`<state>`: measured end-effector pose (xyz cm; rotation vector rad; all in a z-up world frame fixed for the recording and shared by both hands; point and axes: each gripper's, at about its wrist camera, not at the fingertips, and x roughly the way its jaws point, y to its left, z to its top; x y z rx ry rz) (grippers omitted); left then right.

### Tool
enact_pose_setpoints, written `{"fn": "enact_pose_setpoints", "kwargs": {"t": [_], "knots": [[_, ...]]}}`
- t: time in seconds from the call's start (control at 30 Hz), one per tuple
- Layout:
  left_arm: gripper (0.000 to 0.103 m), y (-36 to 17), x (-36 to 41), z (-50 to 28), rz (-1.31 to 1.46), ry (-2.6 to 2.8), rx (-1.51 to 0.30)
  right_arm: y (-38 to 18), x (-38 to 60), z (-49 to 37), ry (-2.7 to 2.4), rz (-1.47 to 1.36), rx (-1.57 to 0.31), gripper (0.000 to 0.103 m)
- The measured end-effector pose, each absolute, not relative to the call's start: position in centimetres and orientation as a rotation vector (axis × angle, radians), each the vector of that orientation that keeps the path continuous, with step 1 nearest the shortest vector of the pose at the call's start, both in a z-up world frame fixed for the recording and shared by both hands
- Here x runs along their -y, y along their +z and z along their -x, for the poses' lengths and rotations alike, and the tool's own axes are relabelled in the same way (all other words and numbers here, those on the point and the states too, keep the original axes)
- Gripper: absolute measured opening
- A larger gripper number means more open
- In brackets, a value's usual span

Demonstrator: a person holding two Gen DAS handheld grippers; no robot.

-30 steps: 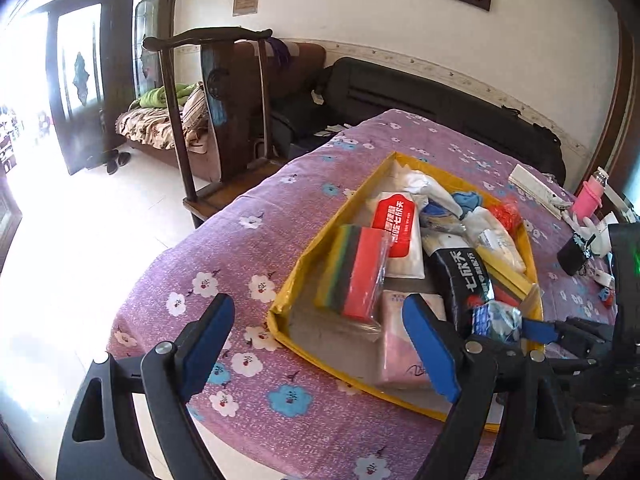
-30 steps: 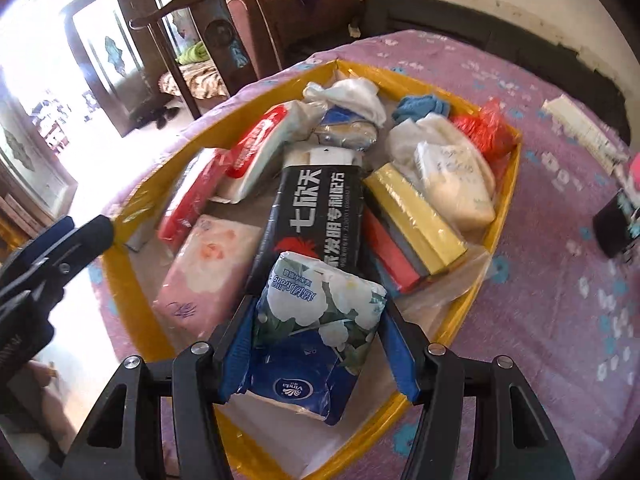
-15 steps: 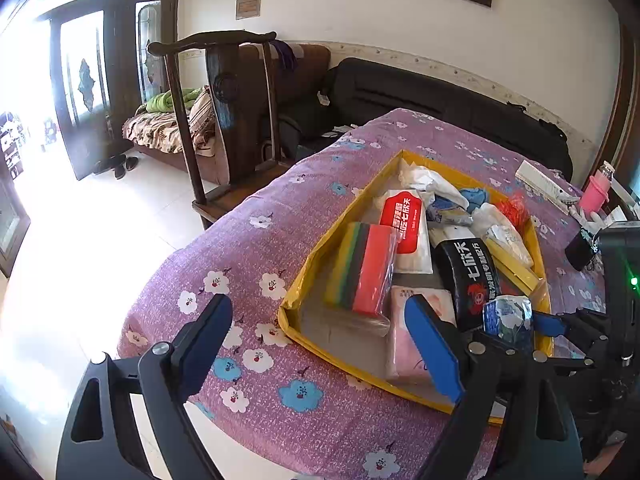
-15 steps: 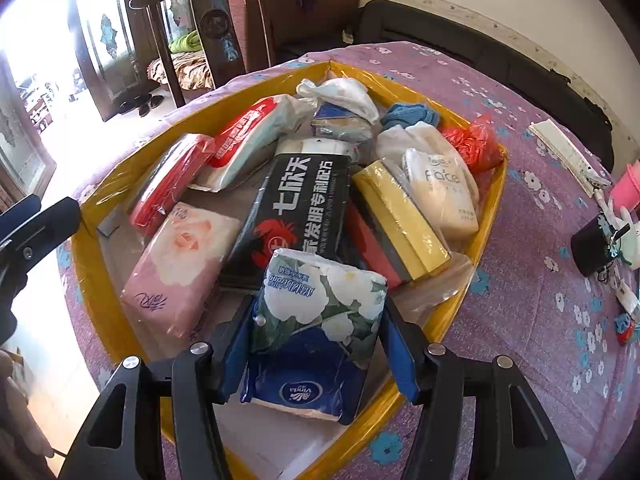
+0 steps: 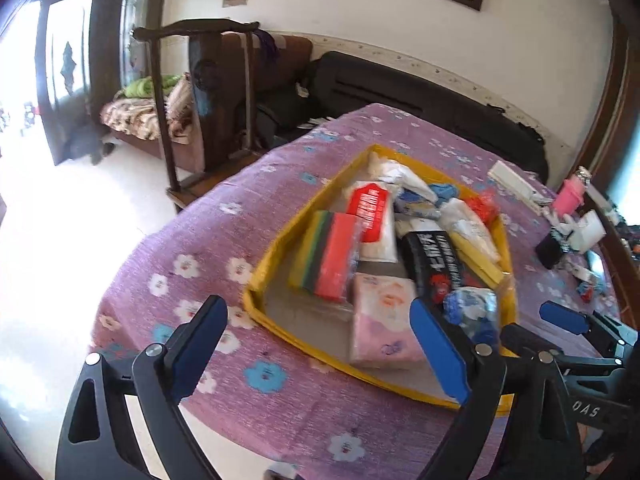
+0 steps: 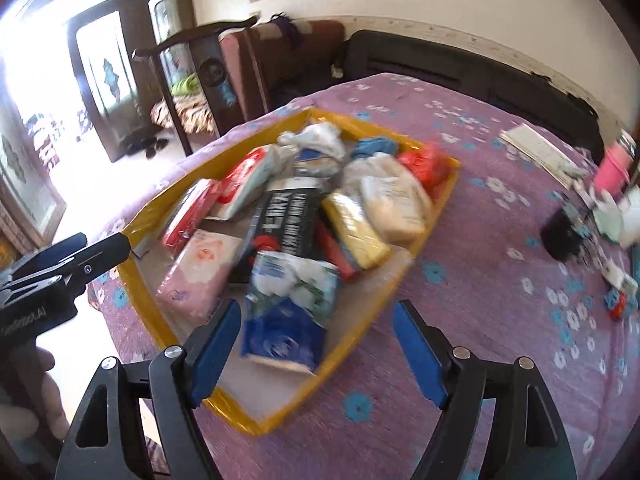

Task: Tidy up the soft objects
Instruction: 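Move both grippers back toward the remaining items on the table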

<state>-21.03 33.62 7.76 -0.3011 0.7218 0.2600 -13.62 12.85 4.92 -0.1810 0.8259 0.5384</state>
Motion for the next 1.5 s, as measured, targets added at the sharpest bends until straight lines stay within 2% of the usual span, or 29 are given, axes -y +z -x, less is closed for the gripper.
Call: {"fn": "enact_pose_setpoints", "kwargs": {"t": [0.3, 0.5, 0.8, 1.03, 1.1, 1.33, 1.5], "knots": [[0.093, 9.2, -25.9, 19.0, 0.270, -0.014, -0.686, 4.4, -0.2, 12.3, 0.342, -0.012, -0.853, 0.086], [0.093, 8.8, -17.7, 16.3, 0.176, -0.185, -0.761, 3.7, 8.4, 12.2, 0.246, -0.167, -0.858, 0.086], [0.093, 5.0, -8.3, 12.0, 0.062, -0.317, -0.893, 3.3, 16.4, 10.8, 0.134, -0.256, -0.858, 0.086], [0.093, 1.3, -6.7, 8.2, 0.062, -0.337, -0.979, 3.0, 21.0, 8.5, 0.047, -0.298, -0.864, 0.086], [0.102, 1.3, -6.7, 8.2, 0.079, -0.369, -0.967, 3.2, 22.7, 7.4, 0.013, -0.305, -0.862, 0.086], [0.103, 0.8, -6.1, 7.9, 0.044, -0.366, -0.985, 4.9, 27.9, 2.0, -0.047, -0.450, -0.818, 0.086], [0.103, 1.0, -7.2, 7.9, 0.121, -0.398, -0.968, 4.8, 27.0, -3.7, -0.003, -0.491, -0.877, 0.086]]}}
